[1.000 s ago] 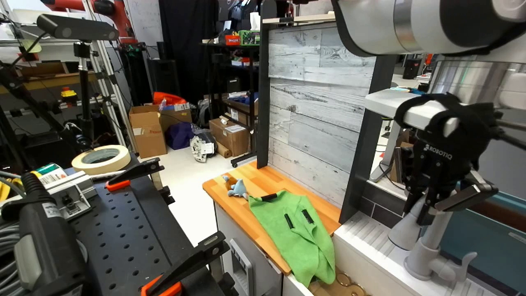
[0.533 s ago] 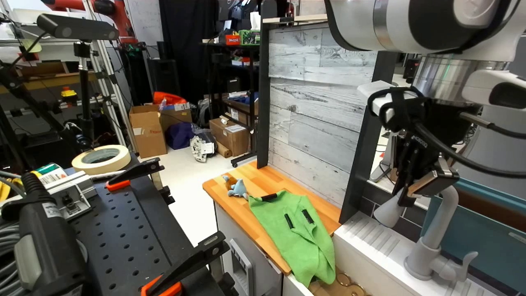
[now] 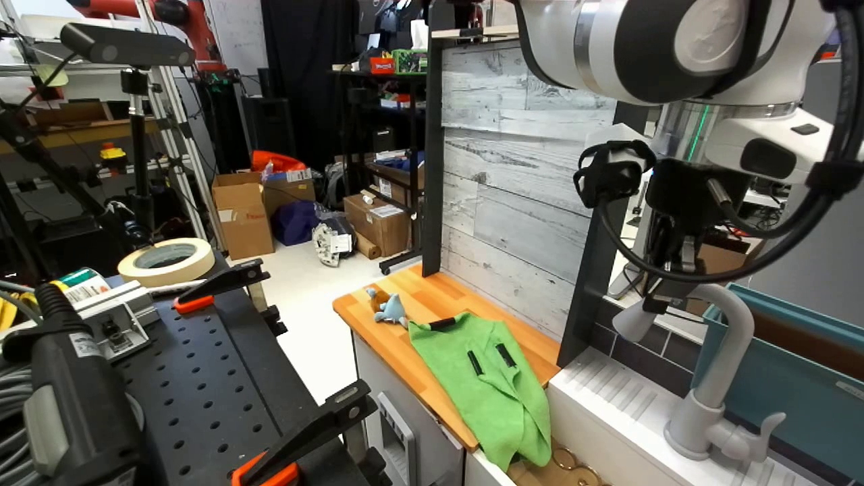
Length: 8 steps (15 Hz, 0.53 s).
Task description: Turn the tap nozzle to the left
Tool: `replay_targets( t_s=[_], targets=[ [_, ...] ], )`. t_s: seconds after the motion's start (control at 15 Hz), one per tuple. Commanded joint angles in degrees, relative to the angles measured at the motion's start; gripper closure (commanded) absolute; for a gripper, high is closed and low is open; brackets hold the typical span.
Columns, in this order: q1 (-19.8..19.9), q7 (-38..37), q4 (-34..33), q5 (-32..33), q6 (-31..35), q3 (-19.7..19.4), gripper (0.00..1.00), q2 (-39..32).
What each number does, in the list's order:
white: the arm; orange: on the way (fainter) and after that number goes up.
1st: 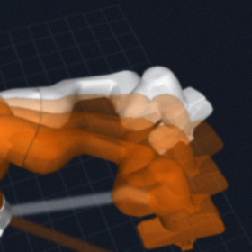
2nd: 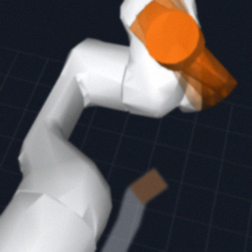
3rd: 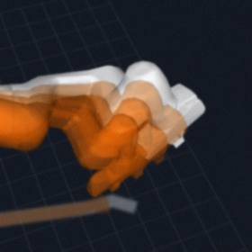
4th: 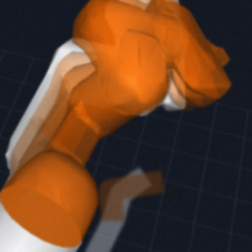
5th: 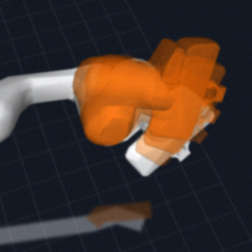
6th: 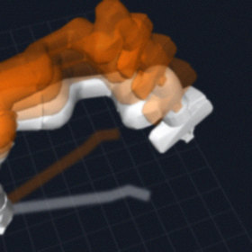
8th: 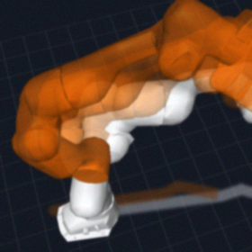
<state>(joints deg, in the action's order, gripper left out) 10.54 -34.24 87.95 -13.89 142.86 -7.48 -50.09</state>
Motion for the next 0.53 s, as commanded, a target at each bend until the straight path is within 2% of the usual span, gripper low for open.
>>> replay_targets(
  t_s=[0.0, 0.13, 0.2, 0.27, 0.47],
  targets=[
    [-2.4, -4.1, 0.2, -3.1, 9.2, -0.9, 0.94, -0.4],
    [-3.2, -6.3, 2.3, -3.6, 13.2, -1.2, 0.94, 0.3],
    [-4.4, -7.2, 4.2, -2.3, 13.7, -2.4, 0.5, 1.1],
    [-5.2, -7.6, 5.8, -1.8, 15.0, -3.0, 0.48, 1.8],
    [-9.0, -6.8, 13.0, 0.3, 19.1, -5.7, 0.28, 5.4]
  ],
)
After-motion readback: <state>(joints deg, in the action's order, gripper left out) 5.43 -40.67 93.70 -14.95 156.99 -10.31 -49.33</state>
